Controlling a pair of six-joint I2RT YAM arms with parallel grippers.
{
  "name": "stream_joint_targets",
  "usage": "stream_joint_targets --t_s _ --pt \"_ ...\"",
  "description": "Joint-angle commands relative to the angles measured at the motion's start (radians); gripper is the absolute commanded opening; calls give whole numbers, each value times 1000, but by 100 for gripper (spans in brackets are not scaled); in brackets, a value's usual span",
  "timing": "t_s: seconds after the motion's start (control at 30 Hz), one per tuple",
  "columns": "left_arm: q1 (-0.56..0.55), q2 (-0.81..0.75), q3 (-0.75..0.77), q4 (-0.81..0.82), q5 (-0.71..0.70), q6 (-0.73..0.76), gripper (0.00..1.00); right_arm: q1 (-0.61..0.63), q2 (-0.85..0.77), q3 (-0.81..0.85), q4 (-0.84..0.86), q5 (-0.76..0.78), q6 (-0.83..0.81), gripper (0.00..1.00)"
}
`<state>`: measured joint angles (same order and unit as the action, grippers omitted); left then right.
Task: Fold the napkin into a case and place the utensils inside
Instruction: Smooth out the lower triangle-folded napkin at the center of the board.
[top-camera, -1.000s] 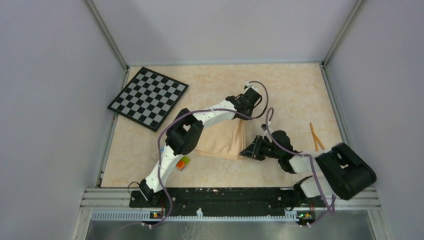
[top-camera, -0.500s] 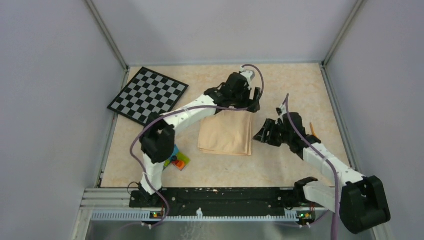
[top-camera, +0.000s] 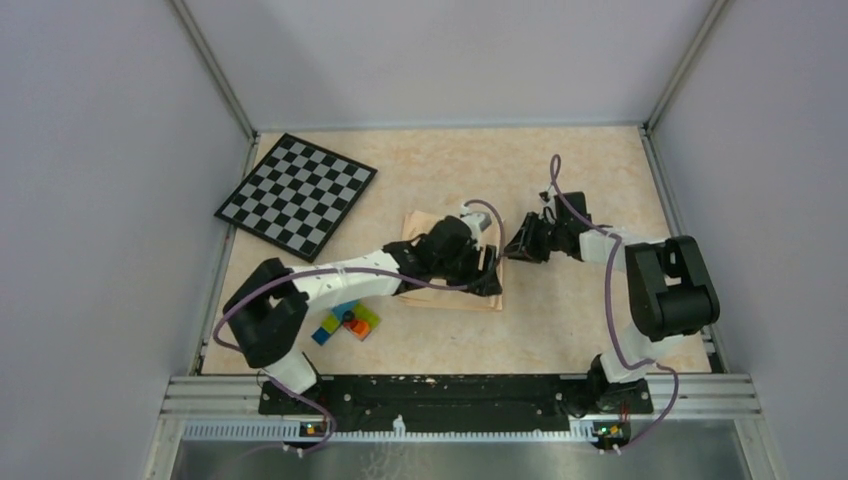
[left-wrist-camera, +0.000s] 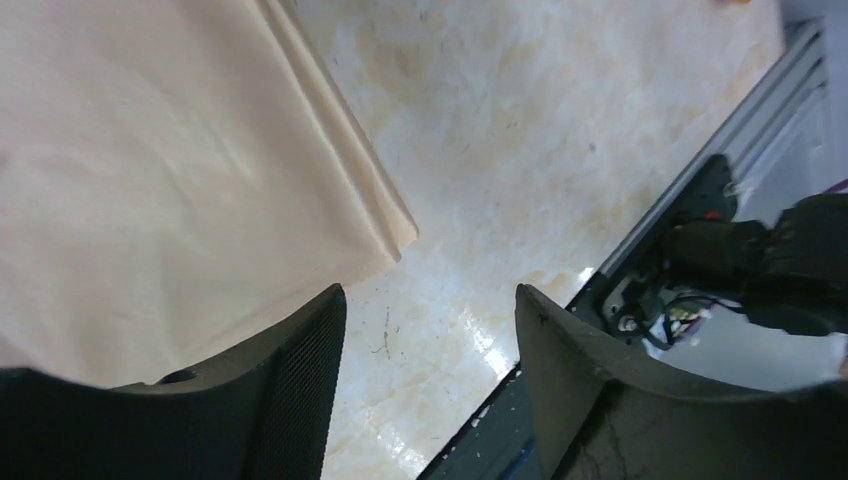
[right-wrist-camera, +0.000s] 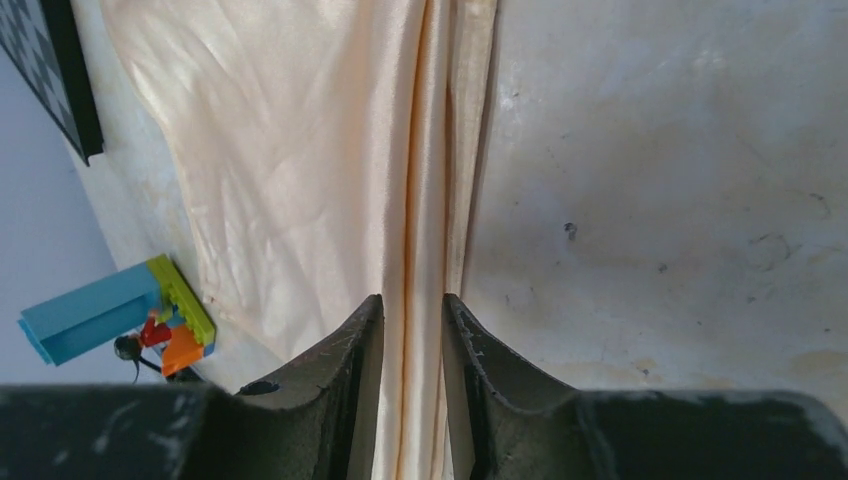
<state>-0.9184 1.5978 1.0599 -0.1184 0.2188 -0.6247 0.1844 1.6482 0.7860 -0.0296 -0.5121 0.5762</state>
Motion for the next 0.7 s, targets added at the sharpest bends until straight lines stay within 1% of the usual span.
stream_joint_targets --t_s 0.0,0.17,0.23,0.3,0.43,0.53,0.67 --pt "-93 75 56 5 -157 0 64 -7 -31 -26 50 -72 -26 28" --pt "-128 152 103 -34 -209 39 57 -7 -121 -149 0 -106 -69 28" --pt "-138 173 119 -53 -256 46 53 -5 -155 -199 5 -126 -68 28" --pt "-140 202 131 -58 -265 51 53 -4 -185 -240 8 -137 -63 28" --pt "-144 259 178 -89 -270 63 46 14 -226 -290 16 -149 -57 27" --pt "-156 289 207 -114 -275 66 47 27 -236 -315 22 -151 -51 27" --pt "-174 297 199 -119 -295 54 49 40 -219 -329 68 -169 -45 26"
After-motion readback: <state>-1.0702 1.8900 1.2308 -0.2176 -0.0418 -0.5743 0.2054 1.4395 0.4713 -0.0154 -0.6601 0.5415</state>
